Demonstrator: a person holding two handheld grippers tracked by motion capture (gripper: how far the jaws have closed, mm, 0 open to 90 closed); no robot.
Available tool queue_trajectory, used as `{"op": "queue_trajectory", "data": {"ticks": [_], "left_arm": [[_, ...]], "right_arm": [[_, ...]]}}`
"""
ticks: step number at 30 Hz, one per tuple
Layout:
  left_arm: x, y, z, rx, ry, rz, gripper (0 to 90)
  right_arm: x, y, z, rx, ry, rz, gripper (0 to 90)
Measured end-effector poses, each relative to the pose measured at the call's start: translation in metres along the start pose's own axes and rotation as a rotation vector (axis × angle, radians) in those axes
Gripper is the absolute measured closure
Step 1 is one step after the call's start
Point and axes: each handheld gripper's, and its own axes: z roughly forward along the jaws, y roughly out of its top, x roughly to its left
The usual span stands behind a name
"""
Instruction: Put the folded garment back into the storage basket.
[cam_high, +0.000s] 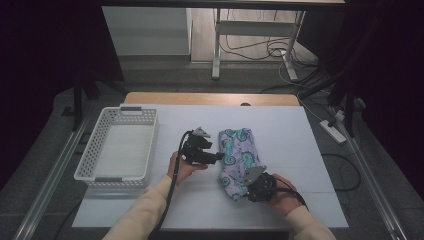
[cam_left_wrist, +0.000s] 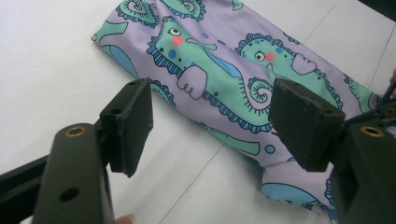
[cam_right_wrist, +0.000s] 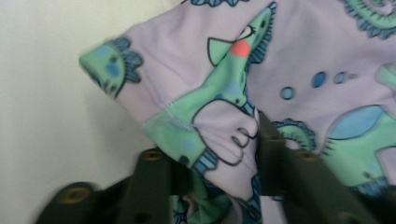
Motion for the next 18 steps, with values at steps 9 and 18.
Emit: {"op": "queue_trajectory", "data": {"ticks": [9, 18], "left_arm": [[0.003, -0.001, -0.001, -0.003, 0.003, -0.011, 30.9], [0.004, -0.001, -0.003, -0.008, 0.008, -0.012, 30.9]], "right_arm": [[-0.004, 0.001, -0.004, -0.046, 0.037, 0.103, 77.2], [0.002, 0.008, -0.015, -0.147, 0.115, 0.167, 77.6]]}}
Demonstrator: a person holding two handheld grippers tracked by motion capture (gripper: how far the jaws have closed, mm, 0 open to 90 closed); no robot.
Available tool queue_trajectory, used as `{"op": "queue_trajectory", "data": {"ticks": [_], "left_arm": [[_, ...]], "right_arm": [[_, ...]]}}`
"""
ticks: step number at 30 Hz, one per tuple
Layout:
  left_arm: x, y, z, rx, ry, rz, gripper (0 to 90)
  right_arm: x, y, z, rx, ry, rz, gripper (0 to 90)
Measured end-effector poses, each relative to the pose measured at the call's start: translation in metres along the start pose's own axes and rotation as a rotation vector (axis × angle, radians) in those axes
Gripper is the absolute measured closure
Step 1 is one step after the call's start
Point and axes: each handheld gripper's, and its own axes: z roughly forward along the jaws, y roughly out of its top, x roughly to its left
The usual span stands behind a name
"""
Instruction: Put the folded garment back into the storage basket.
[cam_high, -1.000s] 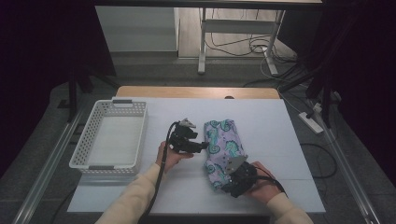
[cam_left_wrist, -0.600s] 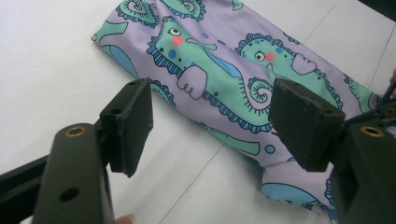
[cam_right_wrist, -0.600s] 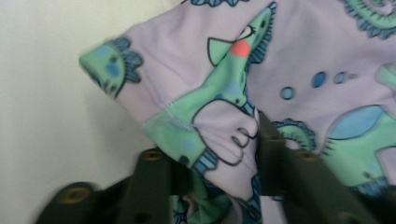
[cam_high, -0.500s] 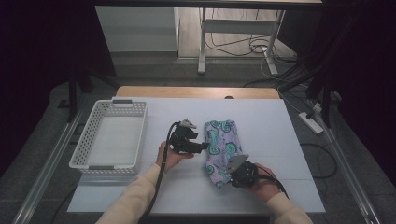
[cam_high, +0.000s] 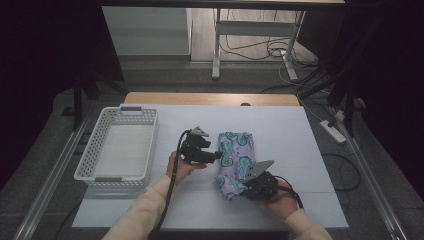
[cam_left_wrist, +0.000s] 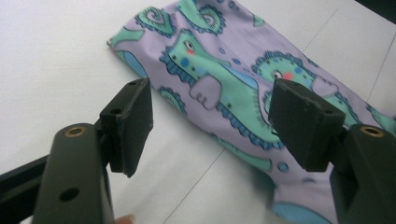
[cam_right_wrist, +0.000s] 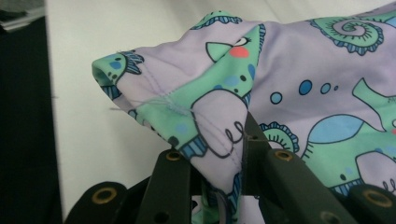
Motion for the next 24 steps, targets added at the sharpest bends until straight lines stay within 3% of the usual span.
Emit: {"op": "queue_trajectory", "data": {"ticks": [7, 13, 16, 20, 22, 24], "left_arm": [[0.002, -0.001, 0.001, 0.004, -0.004, -0.006, 30.8], [0.003, -0.001, 0.003, 0.006, -0.003, -0.013, 30.7], [0.002, 0.000, 0.003, 0.005, -0.002, -0.005, 30.7], [0.001, 0.000, 0.004, 0.011, -0.004, -0.002, 30.5], [0.001, 0.000, 0.003, 0.009, -0.004, -0.003, 30.5], [0.002, 0.000, 0.002, 0.006, -0.003, -0.005, 30.5]], "right_arm": [[0.014, 0.004, 0.001, -0.022, 0.045, -0.003, 77.6], [0.014, 0.001, 0.005, 0.032, -0.009, -0.051, 77.3], [0.014, -0.001, 0.003, 0.025, -0.015, -0.055, 77.2], [0.017, -0.003, 0.006, 0.056, -0.022, -0.094, 76.3], [0.017, -0.006, 0.007, 0.060, -0.013, -0.099, 72.7], [0.016, -0.008, 0.008, 0.054, 0.012, -0.082, 63.6]]}}
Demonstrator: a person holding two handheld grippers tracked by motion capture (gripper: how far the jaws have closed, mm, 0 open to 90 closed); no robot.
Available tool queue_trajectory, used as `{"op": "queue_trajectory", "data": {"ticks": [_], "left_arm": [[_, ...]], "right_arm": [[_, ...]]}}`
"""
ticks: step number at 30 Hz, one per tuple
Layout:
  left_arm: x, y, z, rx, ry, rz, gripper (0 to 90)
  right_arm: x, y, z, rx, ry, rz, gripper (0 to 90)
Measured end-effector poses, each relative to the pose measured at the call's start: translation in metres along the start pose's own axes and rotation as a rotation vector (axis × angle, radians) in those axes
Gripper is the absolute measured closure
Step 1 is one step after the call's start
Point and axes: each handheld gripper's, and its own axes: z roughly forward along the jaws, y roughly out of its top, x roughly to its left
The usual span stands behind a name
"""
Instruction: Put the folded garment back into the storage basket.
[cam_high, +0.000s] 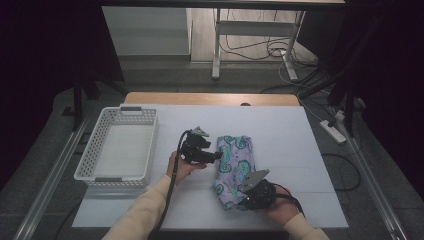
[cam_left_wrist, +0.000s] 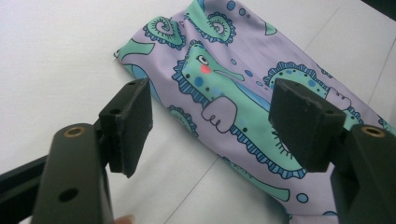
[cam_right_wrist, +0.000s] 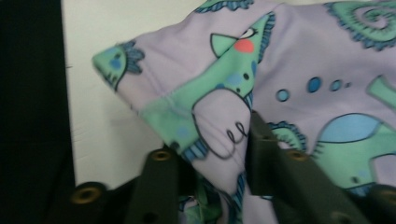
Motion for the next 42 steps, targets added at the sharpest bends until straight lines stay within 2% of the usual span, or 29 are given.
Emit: {"op": "queue_trajectory", "data": {"ticks": [3, 5, 9, 12, 18, 22, 24, 25, 26, 30, 36, 39, 42], "left_arm": [[0.000, 0.000, 0.000, -0.001, 0.001, -0.001, 30.6], [0.000, 0.000, 0.000, 0.000, 0.001, -0.001, 30.6], [-0.001, 0.000, 0.001, 0.003, 0.000, 0.004, 30.6], [-0.002, 0.000, 0.001, 0.004, -0.001, 0.005, 30.5], [-0.002, 0.000, 0.001, 0.005, -0.001, 0.004, 30.5], [-0.002, 0.000, 0.001, 0.004, -0.001, 0.005, 30.5], [-0.002, 0.000, 0.001, 0.003, -0.001, 0.004, 30.5], [-0.001, 0.000, 0.001, 0.003, -0.001, 0.004, 30.5], [-0.001, 0.000, 0.001, 0.003, -0.001, 0.004, 30.5], [0.001, 0.000, 0.001, 0.000, -0.001, -0.004, 30.5], [0.002, -0.001, 0.002, 0.003, -0.001, -0.013, 30.4], [0.002, -0.001, 0.003, 0.009, 0.000, -0.013, 30.1], [0.003, -0.002, 0.005, 0.013, 0.003, -0.018, 29.6]], "right_arm": [[0.004, -0.003, 0.000, -0.001, 0.025, -0.006, 42.3], [0.009, -0.006, 0.001, 0.017, -0.004, -0.032, 34.0], [0.014, -0.004, 0.009, 0.046, -0.020, -0.064, 28.8], [0.016, -0.001, 0.012, 0.068, -0.036, -0.094, 28.3], [0.013, 0.004, 0.014, 0.095, -0.060, -0.107, 40.5], [0.011, 0.006, 0.013, 0.105, -0.091, -0.119, 53.8], [0.012, 0.006, 0.012, 0.110, -0.107, -0.130, 66.0], [0.012, 0.005, 0.012, 0.110, -0.133, -0.142, 72.2], [0.012, 0.005, 0.012, 0.110, -0.145, -0.150, 74.6], [0.007, 0.004, 0.009, 0.086, -0.114, -0.099, 79.0], [0.003, 0.004, -0.003, 0.001, -0.072, -0.019, 80.3], [0.003, 0.004, -0.007, -0.040, -0.040, 0.012, 80.5], [0.004, 0.004, -0.009, -0.055, -0.019, 0.023, 80.5]]}}
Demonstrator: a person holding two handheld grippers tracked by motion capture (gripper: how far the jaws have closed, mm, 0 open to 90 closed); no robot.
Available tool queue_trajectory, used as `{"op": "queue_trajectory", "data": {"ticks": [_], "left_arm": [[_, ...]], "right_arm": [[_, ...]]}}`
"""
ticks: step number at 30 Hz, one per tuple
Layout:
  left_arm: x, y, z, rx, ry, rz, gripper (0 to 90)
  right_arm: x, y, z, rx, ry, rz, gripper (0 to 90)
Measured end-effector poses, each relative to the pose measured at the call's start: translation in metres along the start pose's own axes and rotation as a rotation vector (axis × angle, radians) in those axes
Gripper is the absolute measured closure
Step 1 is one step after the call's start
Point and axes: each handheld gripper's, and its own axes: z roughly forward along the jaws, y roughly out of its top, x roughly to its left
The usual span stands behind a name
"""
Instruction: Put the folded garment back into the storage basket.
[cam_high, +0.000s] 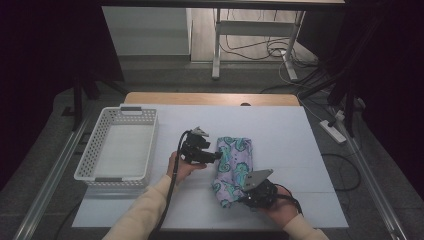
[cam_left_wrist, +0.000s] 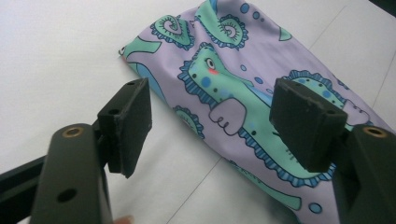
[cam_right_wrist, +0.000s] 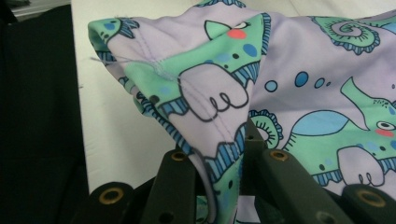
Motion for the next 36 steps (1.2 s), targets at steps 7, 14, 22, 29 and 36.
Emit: {"op": "queue_trajectory", "data": {"ticks": [7, 14, 22, 29, 36], "left_arm": [[0.005, 0.003, 0.012, 0.008, 0.026, -0.038, 25.3], [0.026, 0.013, 0.034, 0.020, 0.065, -0.131, 23.0], [0.039, 0.028, 0.061, 0.084, 0.032, -0.163, 21.0], [0.031, 0.032, 0.072, 0.119, 0.049, -0.120, 23.7], [0.025, 0.030, 0.072, 0.123, -0.011, -0.125, 48.3]], "right_arm": [[0.002, 0.000, 0.001, 0.001, 0.015, 0.005, 80.5], [0.002, -0.001, 0.004, 0.008, 0.023, 0.001, 80.4], [0.002, -0.001, 0.006, 0.014, 0.026, -0.001, 80.4], [0.003, -0.001, 0.005, 0.015, 0.023, -0.007, 80.4], [0.003, 0.000, 0.005, 0.013, 0.023, -0.011, 80.4]]}}
